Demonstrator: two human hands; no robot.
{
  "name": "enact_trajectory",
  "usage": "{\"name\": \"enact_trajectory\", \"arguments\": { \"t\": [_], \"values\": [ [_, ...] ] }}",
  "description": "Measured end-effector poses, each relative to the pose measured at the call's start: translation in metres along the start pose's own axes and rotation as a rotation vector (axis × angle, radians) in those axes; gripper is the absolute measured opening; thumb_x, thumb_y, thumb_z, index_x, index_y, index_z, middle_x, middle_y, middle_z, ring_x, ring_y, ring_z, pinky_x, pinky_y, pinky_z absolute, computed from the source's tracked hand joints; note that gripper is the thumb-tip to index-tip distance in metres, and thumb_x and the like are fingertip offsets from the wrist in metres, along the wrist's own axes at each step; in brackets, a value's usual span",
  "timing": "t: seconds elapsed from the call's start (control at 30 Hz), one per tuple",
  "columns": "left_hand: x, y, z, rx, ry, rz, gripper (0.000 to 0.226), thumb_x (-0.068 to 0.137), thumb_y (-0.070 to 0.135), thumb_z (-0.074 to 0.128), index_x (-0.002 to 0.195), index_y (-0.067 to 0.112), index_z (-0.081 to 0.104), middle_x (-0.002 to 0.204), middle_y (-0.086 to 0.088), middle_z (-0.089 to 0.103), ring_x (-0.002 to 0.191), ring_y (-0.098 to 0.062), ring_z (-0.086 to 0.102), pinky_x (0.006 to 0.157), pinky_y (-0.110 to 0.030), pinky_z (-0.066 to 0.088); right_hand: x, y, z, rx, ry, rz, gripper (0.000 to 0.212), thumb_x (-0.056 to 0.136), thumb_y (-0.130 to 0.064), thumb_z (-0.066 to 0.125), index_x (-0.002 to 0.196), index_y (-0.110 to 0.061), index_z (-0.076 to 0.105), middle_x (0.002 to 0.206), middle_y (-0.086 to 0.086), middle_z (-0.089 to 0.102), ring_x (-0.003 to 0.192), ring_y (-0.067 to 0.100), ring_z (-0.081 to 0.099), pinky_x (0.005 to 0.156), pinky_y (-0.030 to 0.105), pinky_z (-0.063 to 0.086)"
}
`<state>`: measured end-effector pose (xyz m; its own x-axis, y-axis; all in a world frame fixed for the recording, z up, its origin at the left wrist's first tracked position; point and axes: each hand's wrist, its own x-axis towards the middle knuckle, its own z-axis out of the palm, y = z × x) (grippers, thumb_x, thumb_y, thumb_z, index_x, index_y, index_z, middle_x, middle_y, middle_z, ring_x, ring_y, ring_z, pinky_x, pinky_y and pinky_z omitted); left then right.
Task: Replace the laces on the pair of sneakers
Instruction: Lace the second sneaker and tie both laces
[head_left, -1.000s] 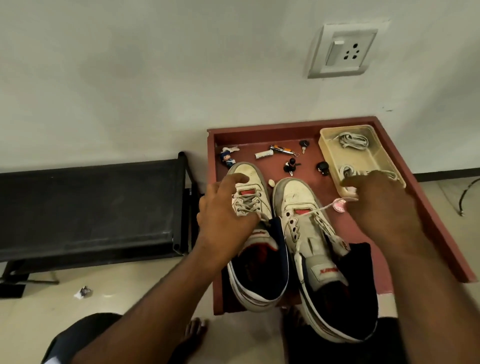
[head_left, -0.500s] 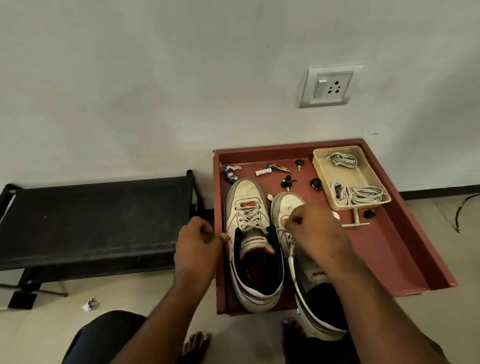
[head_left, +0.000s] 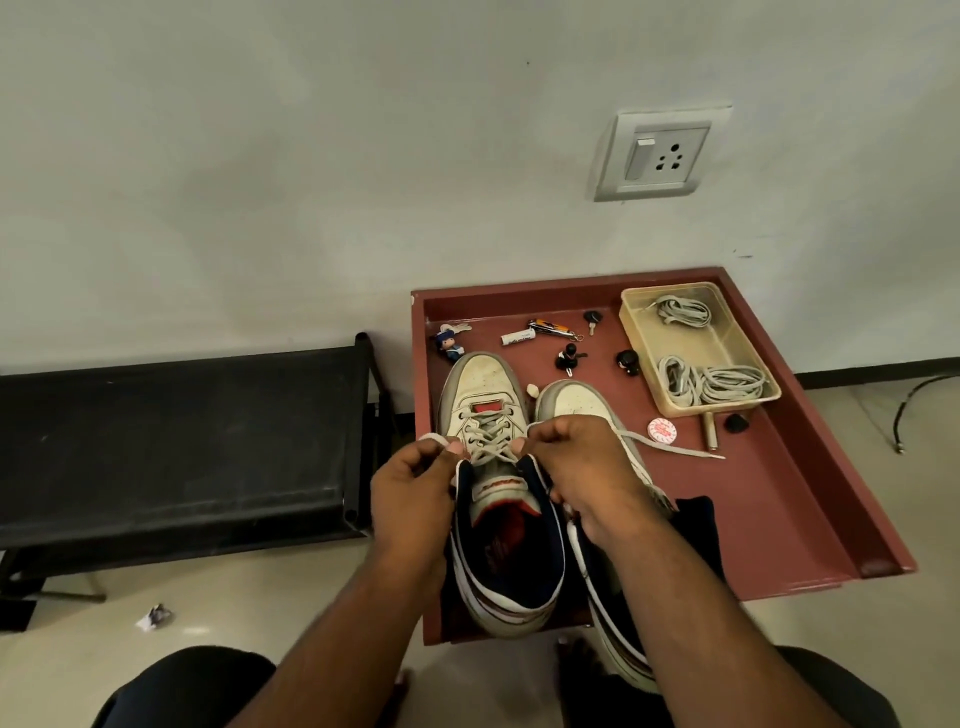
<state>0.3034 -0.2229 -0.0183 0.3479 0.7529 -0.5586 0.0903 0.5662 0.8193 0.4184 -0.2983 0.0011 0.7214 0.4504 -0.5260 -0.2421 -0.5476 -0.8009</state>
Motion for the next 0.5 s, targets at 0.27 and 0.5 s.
{"name": "enact_trajectory", "arguments": {
  "t": [0.27,0.5],
  "values": [
    [0.007,0.004,0.003,-0.108,0.143,0.013,0.009,0.097,0.005,0.056,0.097,0.005,0.065,0.094,-0.017,0.073,0.085,-0.029,0.069,0.085,-0.052,0.057,0.006,0.000,0.002,0.256,0.015,0.077,0.013,0.092,-0.008,0.063,0.080,-0.012,0.059,0.069,0.006,0.069,0.037,0.008,0.037,0.034,0.016,0.026],
    [0.008,0.011,-0.004,-0.158,0.188,-0.027,0.011,0.097,0.003,0.054,0.092,0.005,0.063,0.088,-0.018,0.068,0.070,-0.022,0.060,0.071,-0.037,0.056,0.004,0.000,-0.010,0.360,0.009,0.110,0.011,0.093,-0.003,0.060,0.085,-0.010,0.055,0.075,0.010,0.073,0.042,0.008,0.046,0.034,0.019,0.032]
  ]
}}
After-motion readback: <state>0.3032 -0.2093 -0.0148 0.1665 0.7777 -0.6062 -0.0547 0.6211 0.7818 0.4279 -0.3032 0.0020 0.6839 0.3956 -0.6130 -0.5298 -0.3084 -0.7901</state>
